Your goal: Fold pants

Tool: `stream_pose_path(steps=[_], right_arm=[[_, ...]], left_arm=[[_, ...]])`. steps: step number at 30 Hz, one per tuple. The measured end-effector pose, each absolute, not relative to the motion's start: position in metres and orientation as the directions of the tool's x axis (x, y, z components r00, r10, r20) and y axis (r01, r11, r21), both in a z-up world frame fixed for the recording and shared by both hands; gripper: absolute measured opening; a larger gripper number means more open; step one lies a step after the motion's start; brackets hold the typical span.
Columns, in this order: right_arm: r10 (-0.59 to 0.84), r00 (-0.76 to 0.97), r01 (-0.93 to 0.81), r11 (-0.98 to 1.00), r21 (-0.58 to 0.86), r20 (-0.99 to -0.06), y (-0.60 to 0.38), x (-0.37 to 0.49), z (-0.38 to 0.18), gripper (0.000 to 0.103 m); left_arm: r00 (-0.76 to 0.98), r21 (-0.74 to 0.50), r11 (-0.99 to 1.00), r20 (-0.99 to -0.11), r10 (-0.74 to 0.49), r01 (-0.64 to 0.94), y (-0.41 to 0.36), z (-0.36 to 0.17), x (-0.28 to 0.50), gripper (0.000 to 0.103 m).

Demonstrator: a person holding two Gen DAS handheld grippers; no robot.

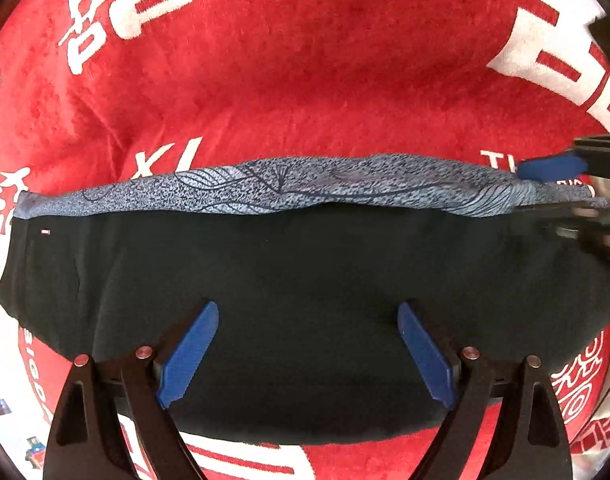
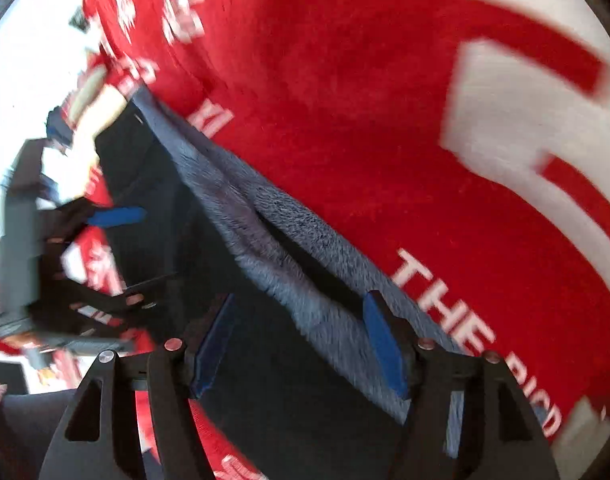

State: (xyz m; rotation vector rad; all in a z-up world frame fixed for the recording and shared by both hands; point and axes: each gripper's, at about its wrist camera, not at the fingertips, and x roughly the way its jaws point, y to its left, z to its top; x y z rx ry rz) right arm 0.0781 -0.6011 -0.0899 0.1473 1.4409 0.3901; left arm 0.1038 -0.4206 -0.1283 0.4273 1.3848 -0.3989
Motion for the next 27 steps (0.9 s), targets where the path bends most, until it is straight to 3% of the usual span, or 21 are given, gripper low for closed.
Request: stream_pose_path(steps=[1,2,6,8,10,11,14,17,21,22,23,25,27], right_arm=[[0.315,0.044,-0.172,0.937,0.303,-0.948,-0.598,0.081,-0.1,0.02],[0.266,-0.006,-0.162,0.951,0.264,-0.964,-0.593,0.082,-0.114,0.011],[0.186,0.089,-0.173,0.97,0.169,-0.978,-0.583,0.081,-0.094,0.01],[0.202,0.121,-0.118,0.975,0.188,-0.972,-0.591,0.088,-0.089,0.01],[0.21,0.097,-0.05,0.977,0.206,-0.973,-0.602,0.096,-0.102,0.023],[0.19,0.051,0.009,0.982,0.191,-0.98,-0.609,0.096,-0.115,0.036],[0.226,0.157,0.112,0.963,0.245,-0.961,-0.629,0.078,-0.093,0.037],[0.16,0.248,0.256,0.94,0.224,-0.955,-0.66,0.045,-0.066,0.037],[0.03,0.189,0.448,0.887,0.113,-0.982,-0.716,-0.002,-0.085,0.036],[0.013,0.151,0.468,0.88,0.083,-0.988,-0.723,-0.012,-0.095,0.035],[0.015,0.11,0.493,0.867,0.068,-0.994,-0.732,-0.027,-0.109,0.032],[0.015,0.193,0.475,0.873,0.107,-0.981,-0.733,-0.047,-0.102,0.03],[-0.047,0.163,0.445,0.895,0.031,-0.985,-0.72,-0.057,-0.091,0.037]], left_arm=[[0.138,0.064,0.86,-0.99,-0.008,0.506,-0.42,-0.133,0.105,0.092],[0.125,0.062,0.867,-0.992,0.0,0.494,-0.419,-0.137,0.107,0.092],[0.166,0.04,0.877,-0.985,-0.046,0.478,-0.422,-0.13,0.114,0.092],[0.205,0.069,0.869,-0.978,-0.038,0.49,-0.428,-0.133,0.119,0.092],[0.196,0.097,0.866,-0.981,-0.002,0.491,-0.432,-0.147,0.128,0.092],[0.172,0.083,0.877,-0.985,0.001,0.474,-0.43,-0.15,0.133,0.092],[0.193,0.055,0.886,-0.98,-0.04,0.461,-0.425,-0.13,0.141,0.092],[0.248,0.092,0.869,-0.968,-0.036,0.486,-0.429,-0.121,0.15,0.092],[0.22,0.124,0.884,-0.975,0.026,0.45,-0.432,-0.152,0.177,0.092],[0.222,0.141,0.883,-0.974,0.042,0.448,-0.429,-0.161,0.178,0.103],[0.254,0.133,0.893,-0.967,0.021,0.43,-0.422,-0.163,0.179,0.103],[0.224,0.095,0.902,-0.974,-0.002,0.421,-0.412,-0.162,0.185,0.103],[0.232,0.127,0.909,-0.972,0.035,0.397,-0.401,-0.152,0.191,0.103]])
